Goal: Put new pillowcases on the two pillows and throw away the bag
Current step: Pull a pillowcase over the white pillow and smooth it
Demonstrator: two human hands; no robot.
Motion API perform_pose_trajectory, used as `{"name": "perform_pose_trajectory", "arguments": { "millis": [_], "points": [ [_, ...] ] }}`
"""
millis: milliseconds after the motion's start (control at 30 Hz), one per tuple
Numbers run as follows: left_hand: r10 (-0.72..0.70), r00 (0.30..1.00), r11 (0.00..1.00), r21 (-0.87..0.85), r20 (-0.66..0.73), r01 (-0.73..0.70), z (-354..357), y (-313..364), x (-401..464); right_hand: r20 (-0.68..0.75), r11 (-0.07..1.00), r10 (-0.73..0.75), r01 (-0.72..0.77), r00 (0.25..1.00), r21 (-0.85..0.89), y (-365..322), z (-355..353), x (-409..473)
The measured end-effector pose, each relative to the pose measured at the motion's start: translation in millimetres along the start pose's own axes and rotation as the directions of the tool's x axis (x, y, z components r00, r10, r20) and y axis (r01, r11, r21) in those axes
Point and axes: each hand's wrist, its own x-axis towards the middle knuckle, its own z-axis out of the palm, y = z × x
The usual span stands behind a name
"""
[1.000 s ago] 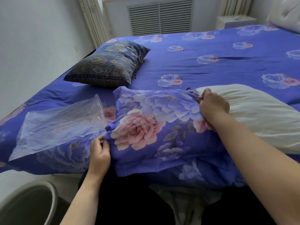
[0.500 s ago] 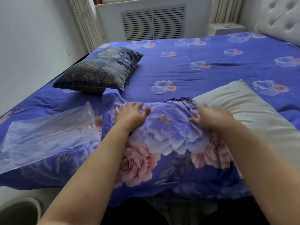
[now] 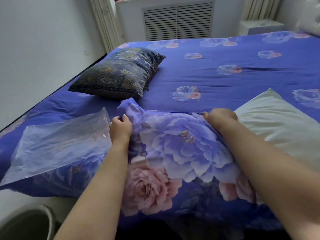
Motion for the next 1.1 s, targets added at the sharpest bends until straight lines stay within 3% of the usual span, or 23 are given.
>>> {"name": "perform_pose_trajectory", "arguments": {
  "millis": [67, 133, 200, 267, 333, 367, 467, 567, 600, 667, 767, 833, 900, 967, 1033, 1100],
  "points": [
    [-0.095, 0.972, 0.991, 0.112, 0.217, 0.072, -0.9, 4.9, 13.2, -0.027, 0.996, 0.040, -0.038, 0.999, 0.076, 7.7, -8.9, 1.2],
    [-0.091, 0.954, 0.990, 0.133, 0.286, 0.054, -1.8, 12.7, 15.7, 0.019, 0.988, 0.088, -0.089, 0.996, 0.129, 16.6, -14.7, 4.7],
    [-0.084, 0.946, 0.991, 0.121, 0.314, 0.048, -3.0, 17.4, 15.3, 0.135, 0.961, 0.042, -0.077, 0.990, 0.265, 22.7, -19.2, 3.8],
    [-0.051, 0.942, 0.994, 0.107, 0.331, 0.016, -3.2, 19.5, 12.3, 0.199, 0.863, -0.032, -0.073, 0.980, 0.500, 23.4, -23.5, -4.5],
    [0.022, 0.959, 1.000, 0.013, 0.284, -0.026, -1.4, 22.0, 5.2, 0.240, 0.871, 0.014, -0.130, 0.971, 0.474, 17.9, -30.0, -2.3],
    [0.043, 0.971, 0.999, -0.040, 0.235, -0.035, -1.9, 24.8, 1.0, 0.191, 0.844, 0.054, -0.148, 0.980, 0.515, 14.9, -32.4, 1.9],
    [0.086, 0.992, 0.991, -0.108, 0.088, -0.076, -8.6, 25.1, -3.0, 0.151, 0.588, 0.075, -0.166, 0.986, 0.791, 14.4, -42.1, 5.1],
    [0.041, 0.999, 0.992, -0.122, 0.015, -0.038, -22.9, 4.7, -4.3, 0.106, 0.361, 0.148, -0.154, 0.983, 0.920, 40.7, -50.8, 5.1],
    [0.012, 1.000, 0.992, -0.124, 0.008, -0.011, -25.5, -2.7, -7.2, -0.005, 0.421, 0.198, -0.080, 0.980, 0.903, 51.7, -52.8, 6.2],
    [-0.030, 0.999, 0.991, -0.128, 0.031, 0.034, -26.3, -13.2, -11.9, -0.271, 0.742, 0.220, 0.020, 0.937, 0.670, 70.3, -49.1, 3.8],
    [-0.072, 0.994, 0.989, -0.126, 0.086, 0.082, -23.3, -15.0, -9.7, -0.352, 0.921, 0.135, 0.013, 0.926, 0.389, 77.5, -40.2, -1.6],
    [-0.092, 0.988, 0.983, -0.147, 0.124, 0.110, -24.3, -13.6, -6.6, -0.346, 0.984, 0.052, 0.011, 0.937, 0.178, 74.7, -38.6, -2.2],
    [-0.085, 0.987, 0.987, -0.123, 0.139, 0.103, -25.3, -11.8, -5.3, -0.342, 0.993, -0.101, 0.116, 0.934, 0.024, 72.1, -38.1, 2.1],
    [-0.091, 0.984, 0.987, -0.116, 0.150, 0.109, -24.7, -10.4, -6.3, -0.190, 0.972, -0.232, 0.235, 0.954, -0.006, 68.4, -31.8, 4.3],
    [-0.132, 0.975, 0.980, -0.125, 0.176, 0.155, -24.0, -11.6, -6.9, 0.003, 0.973, -0.230, 0.230, 0.973, 0.018, 65.7, -23.0, 2.9],
    [-0.198, 0.957, 0.953, -0.185, 0.213, 0.238, -24.1, -16.1, -5.0, 0.029, 0.970, -0.243, 0.243, 0.970, -0.002, 64.4, -22.7, -1.0]
  ]
}}
